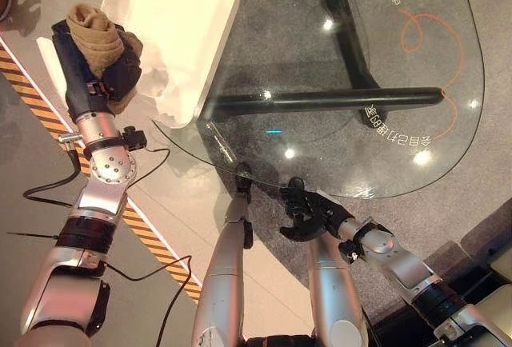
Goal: Wipe the table with a cloth and put it in the basket.
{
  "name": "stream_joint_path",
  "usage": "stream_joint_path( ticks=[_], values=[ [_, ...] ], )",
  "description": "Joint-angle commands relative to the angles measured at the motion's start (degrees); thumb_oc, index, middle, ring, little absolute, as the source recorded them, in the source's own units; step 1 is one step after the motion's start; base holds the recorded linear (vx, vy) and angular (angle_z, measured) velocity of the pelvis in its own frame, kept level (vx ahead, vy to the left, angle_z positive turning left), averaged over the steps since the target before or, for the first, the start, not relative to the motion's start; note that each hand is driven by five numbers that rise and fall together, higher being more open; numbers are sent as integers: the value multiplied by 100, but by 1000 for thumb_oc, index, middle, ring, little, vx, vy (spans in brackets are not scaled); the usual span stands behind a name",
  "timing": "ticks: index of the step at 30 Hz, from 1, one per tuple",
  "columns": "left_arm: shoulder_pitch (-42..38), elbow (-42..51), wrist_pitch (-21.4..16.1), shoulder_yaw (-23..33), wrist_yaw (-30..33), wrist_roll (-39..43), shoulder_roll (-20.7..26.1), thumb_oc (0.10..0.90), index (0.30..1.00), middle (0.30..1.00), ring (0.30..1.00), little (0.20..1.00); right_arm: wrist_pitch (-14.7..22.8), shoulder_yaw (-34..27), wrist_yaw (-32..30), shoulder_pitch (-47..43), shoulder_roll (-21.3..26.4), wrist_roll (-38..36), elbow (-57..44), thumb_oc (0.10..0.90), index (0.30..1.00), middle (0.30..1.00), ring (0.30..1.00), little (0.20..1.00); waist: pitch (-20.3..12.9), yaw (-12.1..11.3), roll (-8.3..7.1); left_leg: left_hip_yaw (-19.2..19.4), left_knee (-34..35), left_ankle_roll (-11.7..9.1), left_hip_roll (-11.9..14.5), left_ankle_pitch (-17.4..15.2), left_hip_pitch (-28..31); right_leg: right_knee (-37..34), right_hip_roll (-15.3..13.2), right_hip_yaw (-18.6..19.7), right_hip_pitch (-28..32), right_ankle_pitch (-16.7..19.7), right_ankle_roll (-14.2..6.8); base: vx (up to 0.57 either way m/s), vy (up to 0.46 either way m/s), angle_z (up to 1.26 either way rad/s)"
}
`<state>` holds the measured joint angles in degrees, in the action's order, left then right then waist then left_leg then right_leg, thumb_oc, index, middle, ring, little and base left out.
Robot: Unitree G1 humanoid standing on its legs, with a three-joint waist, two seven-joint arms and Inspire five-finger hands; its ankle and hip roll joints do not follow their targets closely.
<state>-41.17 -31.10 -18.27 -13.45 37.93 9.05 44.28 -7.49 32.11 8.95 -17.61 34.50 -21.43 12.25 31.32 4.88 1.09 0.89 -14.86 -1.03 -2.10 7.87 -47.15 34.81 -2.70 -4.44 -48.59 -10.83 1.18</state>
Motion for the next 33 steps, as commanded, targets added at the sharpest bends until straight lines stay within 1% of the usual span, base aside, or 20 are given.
stream_joint_path(
  ticks=[1, 3, 6, 8, 10, 12, 13, 16, 19, 25, 26, 27, 29, 30, 31, 32, 33],
  values=[
    [-991, -62, -172, 111, 494, -564, 760, 100, 300, 300, 300, 200, 229, 286, 324, 83, -76, -54, -284, 800, 900, 900, 900, 900, -152, 103, -139, 575, -835, 365, -238, -1018, -10, -1439, 373, 546, -49, 1194, -246, -4, 34, -1],
    [-1264, -259, 18, -155, 476, -762, 839, 100, 300, 300, 300, 200, 213, 315, 353, 37, -105, -54, -287, 800, 900, 900, 900, 900, -152, 138, -168, 590, -827, 367, -234, -1016, -83, -1475, 368, 541, -118, 1257, -286, 0, 0, 0],
    [-1644, -593, 98, -521, 347, -651, 941, 100, 300, 300, 300, 200, 214, 378, 343, -62, -88, -129, -287, 800, 900, 900, 900, 900, -152, 197, -217, 627, -822, 369, -222, -1022, -189, -1537, 362, 541, -228, 1338, -328, -3, 9, -1],
    [-1908, -778, 210, -771, 259, -771, 965, 100, 300, 300, 300, 200, 240, 415, 330, -128, -85, -203, -267, 800, 900, 900, 900, 900, -152, 240, -258, 631, -828, 366, -219, -1032, -276, -1548, 377, 549, -323, 1384, -354, -5, 19, -3],
    [-2082, -917, 252, -940, 277, -878, 953, 100, 300, 300, 300, 200, 233, 463, 294, -170, -83, -250, -293, 800, 900, 900, 900, 900, -152, 275, -295, 645, -824, 369, -214, -1039, -333, -1576, 392, 553, -389, 1433, -371, -3, 7, -2],
    [-2323, -1037, 332, -1138, 301, -809, 990, 100, 300, 300, 300, 200, 232, 505, 266, -201, -65, -292, -315, 800, 900, 900, 900, 900, -152, 317, -337, 672, -847, 373, -200, -1048, -408, -1578, 404, 556, -462, 1466, -384, 25, 20, -1],
    [-2414, -1157, 356, -1278, 346, -768, 946, 100, 300, 300, 300, 200, 282, 565, 265, -153, -62, -325, -281, 800, 900, 900, 900, 900, -152, 330, -342, 611, -878, 345, -183, -1230, -278, -1535, 445, 554, -340, 1327, -419, 53, 35, -3],
    [-2665, -1395, 365, -1450, 344, -714, 914, 100, 300, 300, 300, 200, 324, 609, 247, -205, -48, -372, -259, 800, 900, 900, 900, 900, -152, 376, -364, 610, -890, 347, -185, -1240, -357, -1528, 461, 564, -430, 1351, -423, 25, 17, -6],
    [-2861, -1582, 490, -1580, 323, -720, 867, 100, 300, 300, 300, 200, 370, 642, 237, -260, -50, -403, -262, 800, 900, 900, 900, 900, -152, 408, -386, 601, -907, 334, -198, -1236, -448, -1549, 468, 557, -514, 1390, -425, 2, 4, -1],
    [-3061, -1956, 704, -1648, 351, -532, 806, 100, 300, 300, 300, 200, 390, 661, 197, -343, -43, -462, -276, 800, 900, 900, 900, 900, -152, 457, -427, 589, -900, 316, -206, -1205, -559, -1556, 481, 551, -620, 1421, -416, -9, -3, 0],
    [-3153, -1982, 714, -1638, 347, -521, 822, 100, 300, 300, 300, 200, 389, 635, 188, -419, -26, -462, -284, 800, 900, 900, 900, 900, -152, 483, -443, 662, -871, 342, -216, -1043, -726, -1605, 453, 550, -779, 1572, -388, 0, 0, 0],
    [-3127, -2100, 767, -1651, 323, -430, 783, 100, 300, 300, 300, 200, 387, 663, 159, -376, -45, -489, -276, 800, 900, 900, 900, 900, -152, 472, -442, 578, -883, 308, -207, -1192, -592, -1575, 483, 546, -649, 1433, -414, 0, 0, 0],
    [-3148, -2174, 710, -1625, 330, -133, 781, 100, 300, 300, 300, 200, 394, 676, 139, -389, -30, -502, -286, 800, 900, 900, 900, 900, -152, 481, -450, 568, -890, 297, -206, -1184, -643, -1580, 482, 550, -689, 1442, -413, 3, -3, 0],
    [-3220, -2243, 636, -1517, 359, 62, 770, 100, 300, 300, 300, 200, 405, 679, 109, -480, -4, -519, -310, 800, 900, 900, 900, 900, -152, 512, -484, 640, -857, 322, -211, -1021, -842, -1627, 455, 530, -882, 1593, -382, -45, -18, 0],
    [-3229, -2280, 638, -1508, 341, 203, 758, 100, 300, 300, 300, 200, 423, 678, 112, -483, 1, -528, -305, 800, 900, 900, 900, 900, -152, 520, -489, 639, -847, 317, -209, -1017, -855, -1634, 455, 529, -897, 1596, -380, -48, -20, -3],
    [-3238, -2314, 635, -1498, 309, 259, 755, 531, 669, 669, 669, 631, 443, 675, 123, -495, 0, -547, -287, 800, 900, 900, 900, 900, -152, 520, -494, 634, -837, 313, -209, -1011, -861, -1645, 453, 522, -899, 1603, -381, 45, 6, -3],
    [-3171, -2348, 622, -1501, 290, 261, 724, 800, 900, 900, 900, 900, 450, 701, 121, -432, -22, -563, -282, 800, 900, 900, 900, 900, -152, 498, -488, 552, -855, 283, -202, -1163, -706, -1611, 482, 524, -748, 1460, -408, -4, -9, -3]
  ],
)
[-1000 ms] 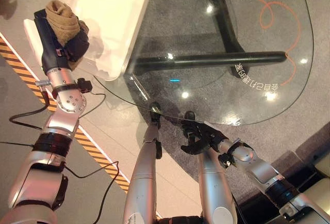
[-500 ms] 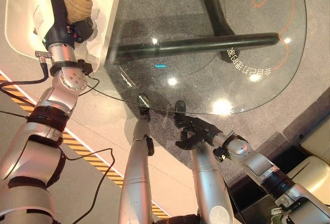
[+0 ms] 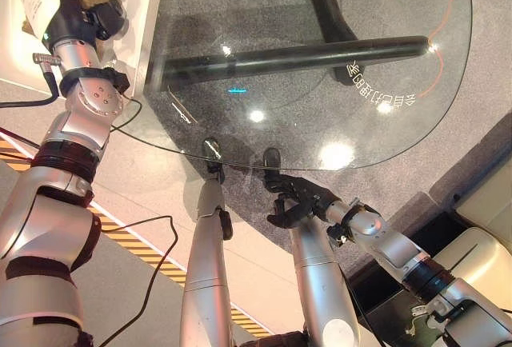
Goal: Wipe the table with a cloth and put it in the basket.
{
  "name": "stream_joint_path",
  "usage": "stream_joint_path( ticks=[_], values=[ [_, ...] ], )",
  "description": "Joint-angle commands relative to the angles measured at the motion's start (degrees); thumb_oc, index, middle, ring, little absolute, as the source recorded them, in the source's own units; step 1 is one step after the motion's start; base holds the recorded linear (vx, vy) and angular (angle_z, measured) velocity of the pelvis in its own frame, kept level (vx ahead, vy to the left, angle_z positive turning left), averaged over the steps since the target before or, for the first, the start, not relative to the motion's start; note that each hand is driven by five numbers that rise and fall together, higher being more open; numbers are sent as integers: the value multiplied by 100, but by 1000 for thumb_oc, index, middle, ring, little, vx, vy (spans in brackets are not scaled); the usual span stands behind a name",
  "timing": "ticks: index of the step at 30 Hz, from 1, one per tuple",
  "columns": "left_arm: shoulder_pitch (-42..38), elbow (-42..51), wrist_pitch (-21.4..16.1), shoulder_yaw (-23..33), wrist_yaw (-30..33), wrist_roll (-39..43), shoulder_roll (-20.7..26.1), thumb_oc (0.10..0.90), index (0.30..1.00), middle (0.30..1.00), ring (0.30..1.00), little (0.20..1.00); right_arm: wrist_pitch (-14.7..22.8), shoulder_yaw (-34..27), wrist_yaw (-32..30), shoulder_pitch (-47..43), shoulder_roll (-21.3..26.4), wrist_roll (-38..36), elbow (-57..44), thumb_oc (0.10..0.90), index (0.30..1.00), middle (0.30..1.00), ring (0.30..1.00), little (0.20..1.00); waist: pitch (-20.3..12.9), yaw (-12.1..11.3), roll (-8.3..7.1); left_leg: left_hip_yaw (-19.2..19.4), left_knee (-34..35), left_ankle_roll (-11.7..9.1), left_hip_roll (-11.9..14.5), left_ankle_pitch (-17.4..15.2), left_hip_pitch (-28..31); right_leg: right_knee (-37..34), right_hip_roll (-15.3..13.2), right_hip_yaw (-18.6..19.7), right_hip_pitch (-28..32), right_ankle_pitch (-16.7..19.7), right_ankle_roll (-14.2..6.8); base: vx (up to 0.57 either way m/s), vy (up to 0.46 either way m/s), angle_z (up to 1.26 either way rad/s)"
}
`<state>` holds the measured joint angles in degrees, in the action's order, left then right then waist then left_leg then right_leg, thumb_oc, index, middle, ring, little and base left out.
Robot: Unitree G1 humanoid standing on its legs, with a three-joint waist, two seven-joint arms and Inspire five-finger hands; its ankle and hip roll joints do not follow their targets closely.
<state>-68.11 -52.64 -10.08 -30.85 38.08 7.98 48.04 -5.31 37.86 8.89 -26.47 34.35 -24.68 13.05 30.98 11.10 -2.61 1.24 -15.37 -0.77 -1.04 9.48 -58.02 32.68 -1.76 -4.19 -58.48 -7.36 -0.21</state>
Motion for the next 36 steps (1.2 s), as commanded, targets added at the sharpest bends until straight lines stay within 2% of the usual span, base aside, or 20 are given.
stream_joint_path(
  ticks=[1, 4, 5, 19, 27, 32, 36],
  values=[
    [-542, -195, -203, 266, 284, 349, 358, 800, 900, 900, 900, 900, 236, 96, 123, 390, 10, -236, -374, 800, 900, 900, 900, 900, -119, -101, -132, 591, -776, 282, -319, -1163, 216, -1448, 359, 494, 85, 1263, -241, 0, 0, 0],
    [-530, -266, -207, 239, 278, 246, 287, 800, 900, 900, 900, 900, 233, 123, 117, 436, -21, -271, -411, 800, 900, 900, 900, 900, -119, -120, -143, 484, -776, 260, -321, -1309, 366, -1428, 394, 496, 239, 1120, -268, 13, -3, -1],
    [-607, -259, -201, 254, 281, 226, 299, 800, 900, 900, 900, 900, 236, 90, 120, 367, -5, -268, -419, 800, 900, 900, 900, 900, -119, -99, -157, 558, -746, 284, -332, -1147, 204, -1476, 366, 489, 85, 1269, -240, -60, -33, -1],
    [-563, -166, -269, 201, 65, 250, 227, 800, 900, 900, 900, 900, 267, 60, 55, 412, -30, -231, -469, 800, 900, 900, 900, 900, -119, -129, -123, 517, -628, 256, -367, -1031, 265, -1565, 354, 432, 155, 1272, -197, -14, -14, 0],
    [-203, 80, -591, 426, 288, 131, 274, 800, 900, 900, 900, 900, 336, -1, 50, 566, -13, -151, -526, 800, 900, 900, 900, 900, -119, -207, -53, 478, -586, 245, -384, -996, 473, -1547, 351, 408, 361, 1180, -149, -22, -22, 1],
    [383, 642, -1135, 902, 826, 76, 419, 800, 900, 900, 900, 900, 363, -134, -13, 852, -5, -26, -663, 800, 900, 900, 900, 900, -119, -336, 18, 401, -584, 239, -405, -1016, 683, -1507, 341, 358, 600, 1036, -82, -37, -48, 0],
    [854, 1198, -1325, 1347, 999, -170, 411, 800, 900, 900, 900, 900, 386, -258, -1, 1058, -90, 136, -711, 800, 900, 900, 900, 900, -119, -442, 63, 328, -579, 248, -425, -1037, 844, -1442, 355, 317, 778, 909, -31, -37, -61, -1]
  ],
)
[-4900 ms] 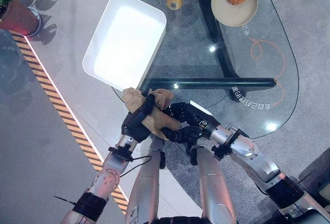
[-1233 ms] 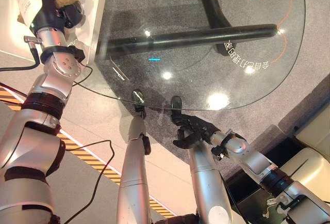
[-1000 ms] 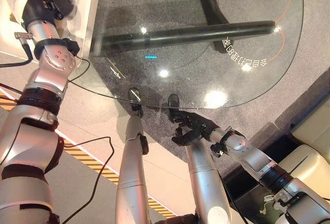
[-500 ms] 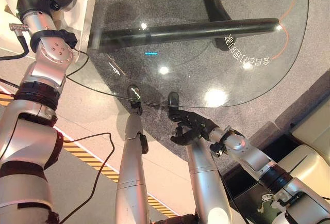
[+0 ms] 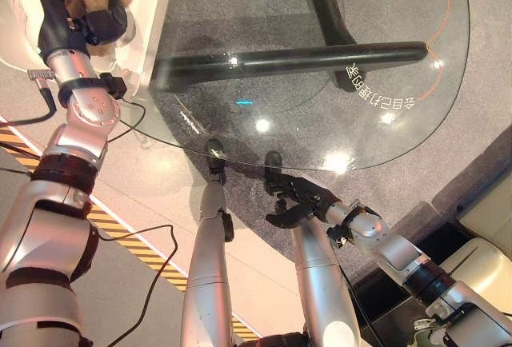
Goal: Wipe the table with a cloth and put it in the basket.
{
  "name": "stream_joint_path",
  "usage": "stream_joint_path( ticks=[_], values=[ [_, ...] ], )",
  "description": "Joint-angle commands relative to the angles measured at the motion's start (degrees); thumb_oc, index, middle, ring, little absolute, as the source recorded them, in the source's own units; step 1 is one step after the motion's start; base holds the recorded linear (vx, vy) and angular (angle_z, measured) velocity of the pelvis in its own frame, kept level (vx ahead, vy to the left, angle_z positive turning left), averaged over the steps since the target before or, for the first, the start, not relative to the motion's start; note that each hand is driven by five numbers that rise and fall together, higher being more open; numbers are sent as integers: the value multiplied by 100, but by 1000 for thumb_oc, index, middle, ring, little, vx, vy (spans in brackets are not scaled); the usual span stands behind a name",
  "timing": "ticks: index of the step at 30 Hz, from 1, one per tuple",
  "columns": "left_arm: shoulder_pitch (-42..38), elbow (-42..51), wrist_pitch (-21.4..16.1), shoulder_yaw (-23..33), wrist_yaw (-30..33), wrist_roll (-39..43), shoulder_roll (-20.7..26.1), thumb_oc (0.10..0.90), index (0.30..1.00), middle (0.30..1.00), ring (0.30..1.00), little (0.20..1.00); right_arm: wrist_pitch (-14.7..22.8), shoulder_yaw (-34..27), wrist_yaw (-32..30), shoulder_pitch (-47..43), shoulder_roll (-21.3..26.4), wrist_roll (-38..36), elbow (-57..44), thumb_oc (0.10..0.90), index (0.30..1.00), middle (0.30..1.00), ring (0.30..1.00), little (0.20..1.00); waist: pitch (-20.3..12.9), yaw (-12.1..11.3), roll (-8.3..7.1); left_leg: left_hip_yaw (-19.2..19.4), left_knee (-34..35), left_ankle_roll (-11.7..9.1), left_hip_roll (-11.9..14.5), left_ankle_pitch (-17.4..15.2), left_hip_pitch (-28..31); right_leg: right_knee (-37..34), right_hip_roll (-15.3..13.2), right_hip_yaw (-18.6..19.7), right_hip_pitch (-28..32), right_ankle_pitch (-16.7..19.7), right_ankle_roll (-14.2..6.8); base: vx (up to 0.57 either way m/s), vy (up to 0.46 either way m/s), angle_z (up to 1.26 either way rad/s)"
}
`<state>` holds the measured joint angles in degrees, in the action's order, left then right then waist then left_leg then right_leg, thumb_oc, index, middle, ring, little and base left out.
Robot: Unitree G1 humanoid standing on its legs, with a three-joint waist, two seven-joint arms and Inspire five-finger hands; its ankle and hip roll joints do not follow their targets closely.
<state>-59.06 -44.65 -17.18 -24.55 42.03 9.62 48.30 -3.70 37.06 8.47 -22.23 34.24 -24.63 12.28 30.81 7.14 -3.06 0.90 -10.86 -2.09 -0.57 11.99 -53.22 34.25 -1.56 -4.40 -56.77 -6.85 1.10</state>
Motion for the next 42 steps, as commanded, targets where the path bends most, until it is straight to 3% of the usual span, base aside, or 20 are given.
stream_joint_path(
  ticks=[1, 8, 14, 21, 22, 23, 27, 28, 33, 36, 42],
  values=[
    [64, 545, -668, 831, 666, -443, 375, 800, 900, 900, 900, 900, 229, -201, 35, 676, -91, 152, -645, 800, 900, 900, 900, 900, -102, -78, 122, 335, -1024, 378, -478, -1296, 419, -1576, 340, 330, 667, 811, -152, -41, -64, 2],
    [862, 1611, -920, 1541, 539, -658, 228, 800, 900, 900, 900, 900, 245, -399, 64, 923, -285, 297, -654, 800, 900, 900, 900, 900, -102, -292, 146, 164, -895, 373, -518, -1299, 914, -1587, 369, 237, 1218, 646, -103, -43, -91, 7],
    [1565, 2276, -878, 1837, -455, 72, 37, 800, 900, 900, 900, 900, 301, -516, 152, 992, -451, 272, -443, 800, 900, 900, 900, 900, -102, -448, 126, 37, -780, 323, -556, -1300, 1447, -1605, 357, 122, 1801, 526, -102, -35, -108, 6],
    [3444, 3128, -489, 2072, -1908, 549, -983, 800, 900, 900, 900, 900, 510, -787, 362, 1229, -760, 541, 211, 800, 900, 900, 900, 900, -102, -720, 78, -237, -538, 256, -597, -1286, 2564, -1781, 268, -5, 3003, 399, -143, -26, -116, 8],
    [3456, 3137, -485, 2076, -1909, 547, -986, 800, 900, 900, 900, 900, 512, -784, 363, 1235, -759, 541, 211, 800, 900, 900, 900, 900, -102, -717, 80, -239, -526, 256, -597, -1282, 2579, -1792, 268, -6, 3017, 402, -144, -27, -129, 5],
    [3865, 3288, -332, 2027, -1891, 573, -1300, 800, 900, 900, 900, 900, 584, -877, 491, 1329, -785, 521, 310, 800, 900, 900, 900, 900, -102, -780, 58, -297, -467, 260, -602, -1302, 2856, -1825, 243, -26, 3305, 372, -165, 14, -117, 7],
    [4547, 2883, 51, 1754, -2165, 1097, -1861, 800, 900, 900, 900, 900, 588, -969, 566, 1556, -925, 544, 617, 800, 900, 900, 900, 900, -472, -826, 5, -418, -267, 224, -577, -1307, 3274, -2052, 195, -68, 3779, 385, -201, 36, -102, 5],
    [4650, 2757, -6, 1712, -2238, 1092, -1959, 800, 900, 900, 900, 900, 571, -994, 578, 1592, -955, 573, 668, 800, 900, 900, 900, 900, -536, -827, 1, -434, -233, 220, -575, -1300, 3333, -2097, 193, -72, 3850, 392, -200, 63, -78, 11],
    [5687, 1589, 313, 1403, -3270, 1684, -2785, 800, 900, 900, 900, 900, 372, -1309, 833, 2051, -1310, 821, 1328, 800, 900, 900, 900, 900, -1233, -866, -45, -510, 221, 183, -500, -1256, 4081, -2712, 170, -119, 4762, 486, -196, 75, -90, 2],
    [6037, 1019, 454, 1256, -3893, 1747, -3070, 800, 900, 900, 900, 900, 247, -1459, 834, 2178, -1497, 901, 1820, 800, 900, 900, 900, 900, -1597, -887, -41, -518, 350, 179, -459, -1298, 4429, -2930, 155, -143, 5153, 500, -193, 103, -56, 15],
    [6113, 147, 895, 977, -4519, 1640, -3361, 800, 900, 900, 900, 900, 95, -1430, 720, 2120, -1716, 915, 2713, 800, 900, 900, 900, 900, -2095, -893, -10, -520, 523, 175, -395, -1331, 4814, -3120, 160, -127, 5520, 518, -209, 68, -16, 6]
  ],
)
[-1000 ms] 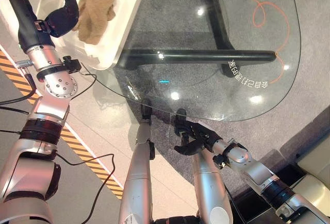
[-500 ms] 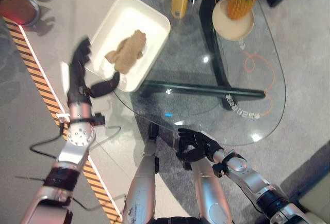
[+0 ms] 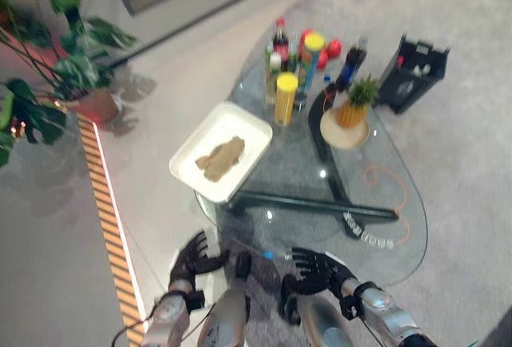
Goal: Wipe the table with a cloth and put it in the basket.
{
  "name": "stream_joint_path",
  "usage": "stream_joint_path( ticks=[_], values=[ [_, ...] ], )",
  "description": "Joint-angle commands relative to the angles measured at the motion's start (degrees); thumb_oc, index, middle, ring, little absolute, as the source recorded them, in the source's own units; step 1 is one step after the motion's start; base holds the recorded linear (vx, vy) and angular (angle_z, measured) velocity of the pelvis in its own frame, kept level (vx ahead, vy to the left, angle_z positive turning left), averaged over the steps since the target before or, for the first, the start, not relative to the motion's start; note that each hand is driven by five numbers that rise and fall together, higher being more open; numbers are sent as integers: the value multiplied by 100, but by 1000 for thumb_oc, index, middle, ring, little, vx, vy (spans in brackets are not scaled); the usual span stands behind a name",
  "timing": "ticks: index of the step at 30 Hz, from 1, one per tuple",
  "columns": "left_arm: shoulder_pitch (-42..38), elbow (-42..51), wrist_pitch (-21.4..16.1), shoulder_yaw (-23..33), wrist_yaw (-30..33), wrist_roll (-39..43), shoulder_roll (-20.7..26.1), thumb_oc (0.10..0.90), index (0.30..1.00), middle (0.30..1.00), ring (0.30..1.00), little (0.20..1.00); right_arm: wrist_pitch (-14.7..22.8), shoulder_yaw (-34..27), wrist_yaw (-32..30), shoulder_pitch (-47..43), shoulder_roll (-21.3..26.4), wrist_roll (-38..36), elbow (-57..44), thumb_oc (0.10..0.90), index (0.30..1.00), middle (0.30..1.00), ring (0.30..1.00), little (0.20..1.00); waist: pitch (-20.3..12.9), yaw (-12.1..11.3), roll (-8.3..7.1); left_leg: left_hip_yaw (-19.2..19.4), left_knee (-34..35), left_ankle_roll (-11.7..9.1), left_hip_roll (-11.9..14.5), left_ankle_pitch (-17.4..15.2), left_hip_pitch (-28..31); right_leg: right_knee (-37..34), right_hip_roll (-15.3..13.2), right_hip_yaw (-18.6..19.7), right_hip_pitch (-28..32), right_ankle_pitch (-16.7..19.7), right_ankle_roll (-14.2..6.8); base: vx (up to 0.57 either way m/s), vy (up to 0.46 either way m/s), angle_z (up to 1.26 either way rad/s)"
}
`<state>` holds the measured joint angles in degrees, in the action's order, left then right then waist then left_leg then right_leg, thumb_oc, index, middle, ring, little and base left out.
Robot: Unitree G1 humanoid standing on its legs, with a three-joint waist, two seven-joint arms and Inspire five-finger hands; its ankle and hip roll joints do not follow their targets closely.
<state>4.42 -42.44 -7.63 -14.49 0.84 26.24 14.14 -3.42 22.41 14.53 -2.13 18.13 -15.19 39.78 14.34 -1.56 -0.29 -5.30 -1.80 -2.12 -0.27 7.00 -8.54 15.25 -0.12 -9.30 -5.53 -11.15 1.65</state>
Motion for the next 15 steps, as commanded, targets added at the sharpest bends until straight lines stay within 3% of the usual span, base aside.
stream_joint_path(
  ticks=[1, 6, 9, 15],
  values=[
    [-250, -171, 22, -71, -466, -13, 35, 800, 900, 900, 900, 900, 6, 45, 72, 94, -125, -53, 50, 800, 900, 900, 900, 900, -500, -17, -282, 105, -366, 179, -417, -837, 381, -1239, 18, 371, 427, 950, -267, 53, -1, 0],
    [-434, -1144, 335, -176, -704, 9, -141, 800, 900, 900, 900, 900, -242, 5, 90, -42, -336, -212, 938, 800, 900, 900, 900, 900, -845, 76, -190, 195, -87, 164, -324, -858, 769, -1494, 50, 488, 738, 980, -292, 25, 18, -4],
    [-549, -1641, 487, -142, -872, 192, -256, 800, 900, 900, 900, 900, -203, -6, 127, -97, -446, -103, 1466, 800, 900, 900, 900, 900, -947, 120, -159, 258, 55, 158, -272, -846, 924, -1638, 34, 506, 861, 1028, -307, 12, 22, -11],
    [-619, -2152, 377, -124, -1259, 205, -355, 800, 900, 900, 900, 900, -321, -83, 131, -202, -532, -63, 2066, 800, 900, 900, 900, 900, -1089, 153, -96, 371, 184, 138, -189, -858, 1078, -1792, 7, 538, 978, 1074, -329, 25, 12, -13]
  ],
)
